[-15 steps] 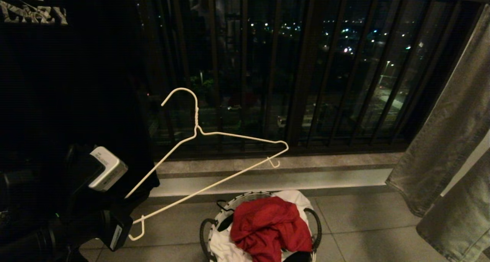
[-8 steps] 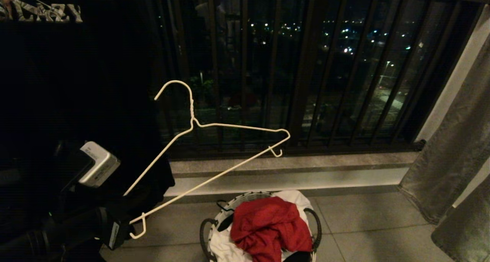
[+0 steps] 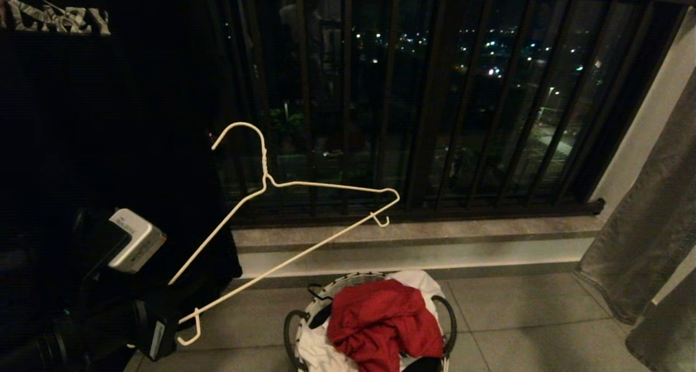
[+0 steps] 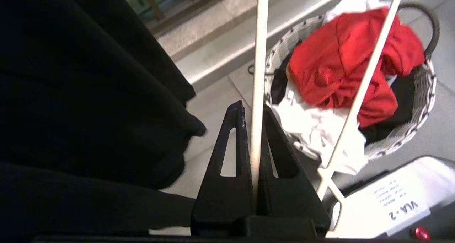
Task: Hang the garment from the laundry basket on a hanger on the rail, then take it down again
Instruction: Pick up clothes from the basket
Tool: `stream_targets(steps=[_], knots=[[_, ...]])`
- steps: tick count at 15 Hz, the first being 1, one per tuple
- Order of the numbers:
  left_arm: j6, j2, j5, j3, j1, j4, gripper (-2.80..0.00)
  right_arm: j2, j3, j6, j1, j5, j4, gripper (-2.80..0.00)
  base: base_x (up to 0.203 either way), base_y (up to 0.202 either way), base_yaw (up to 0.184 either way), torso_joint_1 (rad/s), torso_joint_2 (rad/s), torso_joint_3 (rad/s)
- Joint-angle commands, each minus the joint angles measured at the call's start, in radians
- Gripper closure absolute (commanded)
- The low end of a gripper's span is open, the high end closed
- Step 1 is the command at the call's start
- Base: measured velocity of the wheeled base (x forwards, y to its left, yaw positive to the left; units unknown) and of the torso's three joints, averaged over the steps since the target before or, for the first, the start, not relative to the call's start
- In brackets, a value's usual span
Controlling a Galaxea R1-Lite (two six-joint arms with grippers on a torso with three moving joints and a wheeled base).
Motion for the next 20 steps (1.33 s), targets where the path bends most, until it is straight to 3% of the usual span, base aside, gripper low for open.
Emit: stream_targets(steps=[1, 20], knots=[[0.001, 0.009, 0.002, 0.007, 0.000, -0.005, 0.00, 0.000, 0.000, -0.001, 0.000, 0.002, 0.000, 0.00, 0.000, 0.000, 0.000, 0.000, 0.00, 0.000], [0.004, -0.026, 0.008, 0.025, 0.003, 0.015, 0.00, 0.000, 0.000, 0.028, 0.000, -0.003, -0.004, 0.00, 0.000, 0.000, 0.000, 0.000, 0.00, 0.000]])
